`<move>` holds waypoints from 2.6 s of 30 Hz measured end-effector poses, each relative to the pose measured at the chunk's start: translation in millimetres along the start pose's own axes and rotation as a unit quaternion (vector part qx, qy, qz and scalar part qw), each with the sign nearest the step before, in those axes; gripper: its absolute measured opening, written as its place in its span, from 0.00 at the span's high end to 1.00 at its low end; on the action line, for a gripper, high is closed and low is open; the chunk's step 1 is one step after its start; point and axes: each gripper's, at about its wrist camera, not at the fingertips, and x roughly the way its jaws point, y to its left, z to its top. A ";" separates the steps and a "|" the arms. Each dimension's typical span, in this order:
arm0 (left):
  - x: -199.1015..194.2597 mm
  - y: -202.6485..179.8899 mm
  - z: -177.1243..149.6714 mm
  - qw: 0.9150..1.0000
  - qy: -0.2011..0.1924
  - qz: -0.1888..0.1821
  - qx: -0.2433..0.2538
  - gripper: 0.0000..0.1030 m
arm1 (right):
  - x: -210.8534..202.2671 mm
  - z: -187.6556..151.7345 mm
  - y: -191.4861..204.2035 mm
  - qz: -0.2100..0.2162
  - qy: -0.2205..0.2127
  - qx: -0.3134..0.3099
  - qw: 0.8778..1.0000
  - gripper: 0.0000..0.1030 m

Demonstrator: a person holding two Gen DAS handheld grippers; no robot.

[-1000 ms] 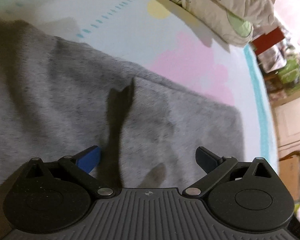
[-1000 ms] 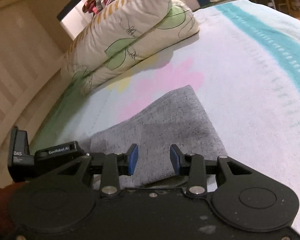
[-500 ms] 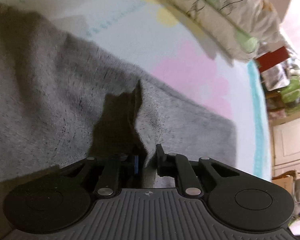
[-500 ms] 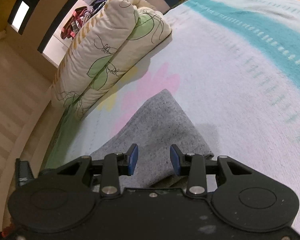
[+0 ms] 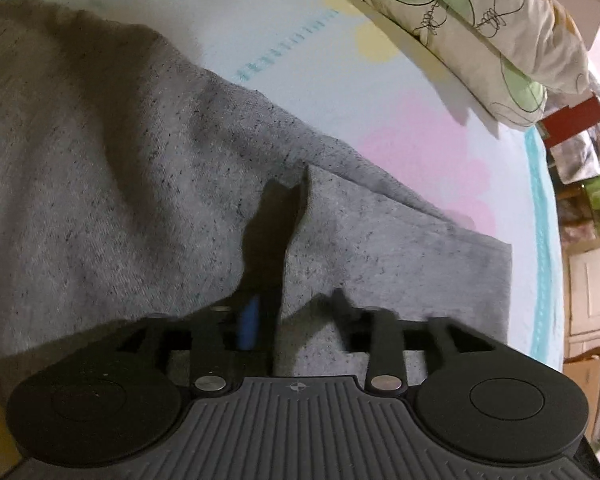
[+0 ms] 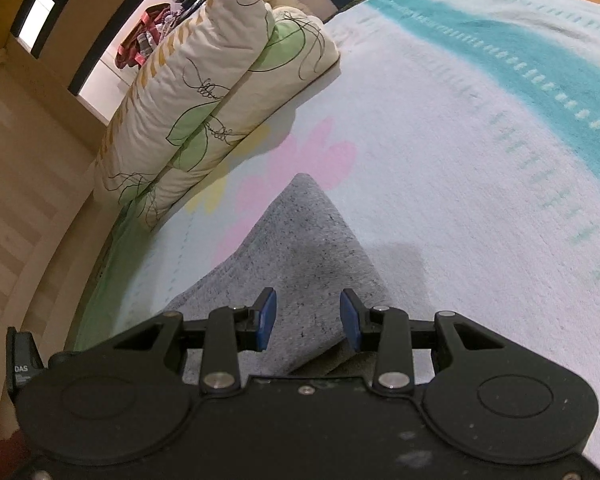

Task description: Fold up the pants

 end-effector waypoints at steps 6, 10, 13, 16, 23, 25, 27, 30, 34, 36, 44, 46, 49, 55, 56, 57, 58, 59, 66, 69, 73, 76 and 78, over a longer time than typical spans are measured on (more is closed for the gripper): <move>-25.1 -17.5 -21.4 0.997 -0.055 -0.023 0.046 0.35 | 4.3 0.6 3.0 -0.003 0.002 -0.005 1.000 0.63; -7.5 -18.5 -30.9 0.997 -0.032 -0.023 0.068 0.30 | 7.2 0.3 6.4 -0.002 0.007 -0.016 1.000 0.65; 0.3 -12.2 -36.1 0.996 -0.038 -0.008 0.085 0.30 | 11.6 1.7 8.6 -0.006 0.020 -0.031 0.999 0.77; -2.2 -0.8 -33.5 0.998 -0.039 -0.030 0.049 0.29 | 18.3 6.6 15.8 -0.014 0.032 -0.056 0.998 0.85; -0.6 -4.4 -35.3 0.997 -0.043 -0.025 0.055 0.28 | 61.5 30.3 24.4 -0.091 0.090 -0.132 0.983 0.94; 1.6 -12.6 -37.8 0.996 -0.043 -0.010 0.078 0.27 | 77.2 33.1 11.0 -0.125 0.119 -0.128 0.977 1.00; 3.8 -19.1 -39.3 0.995 -0.044 0.002 0.094 0.26 | 79.8 37.4 8.5 -0.122 0.125 -0.129 0.976 1.00; 4.7 -20.1 -39.3 0.994 -0.044 0.002 0.097 0.24 | 73.9 43.6 25.3 -0.113 0.111 -0.168 0.973 0.94; 3.8 -13.8 -37.8 0.996 -0.045 -0.013 0.080 0.24 | 72.0 60.0 48.1 -0.075 0.069 -0.193 0.976 0.91; 3.2 -12.3 -38.5 0.996 -0.046 -0.015 0.078 0.24 | 87.2 68.1 56.8 -0.078 0.068 -0.208 0.973 0.90; 7.7 -18.1 -39.0 0.995 -0.051 -0.009 0.085 0.23 | 159.8 79.1 51.2 -0.147 0.109 -0.214 0.960 0.97; 7.7 -17.6 -39.6 0.995 -0.051 -0.010 0.085 0.22 | 160.5 77.0 53.1 -0.150 0.100 -0.230 0.956 0.98; 7.0 -16.3 -39.7 0.995 -0.051 -0.013 0.084 0.22 | 153.4 73.0 62.0 -0.152 0.098 -0.253 0.950 0.92; 3.1 -9.2 -39.4 0.995 -0.054 -0.039 0.068 0.13 | 101.8 58.5 75.4 -0.079 0.067 -0.214 0.971 0.89; 1.6 -6.3 -39.2 0.995 -0.055 -0.052 0.062 0.11 | 94.2 52.2 78.3 -0.068 0.065 -0.208 0.974 0.88; -0.5 -2.8 -39.0 0.995 -0.056 -0.065 0.053 0.10 | 84.9 44.8 81.0 -0.057 0.066 -0.203 0.975 0.88; -2.4 0.0 -38.7 0.995 -0.057 -0.073 0.046 0.10 | 77.3 36.5 82.8 -0.048 0.068 -0.199 0.976 0.88; -5.4 2.8 -38.3 0.994 -0.057 -0.081 0.039 0.09 | 69.9 25.0 85.3 -0.037 0.071 -0.199 0.977 0.88; -69.9 36.1 -38.0 0.988 -0.119 -0.098 0.030 0.01 | 36.5 -25.6 99.7 0.001 0.089 -0.229 0.969 0.87; -97.5 65.5 -28.7 0.987 -0.142 -0.066 0.024 0.01 | 29.9 -32.4 108.0 0.017 0.093 -0.233 0.968 0.87; -124.6 120.4 -15.0 0.986 -0.159 -0.031 -0.023 0.01 | 32.1 -38.2 128.7 0.039 0.098 -0.259 0.960 0.86; -133.1 154.9 -9.8 0.985 -0.166 -0.009 -0.054 0.01 | 38.5 -42.5 146.4 0.060 0.106 -0.278 0.953 0.86; -132.3 170.5 -9.3 0.985 -0.162 -0.003 -0.068 0.01 | 45.9 -45.3 157.9 0.073 0.113 -0.293 0.947 0.86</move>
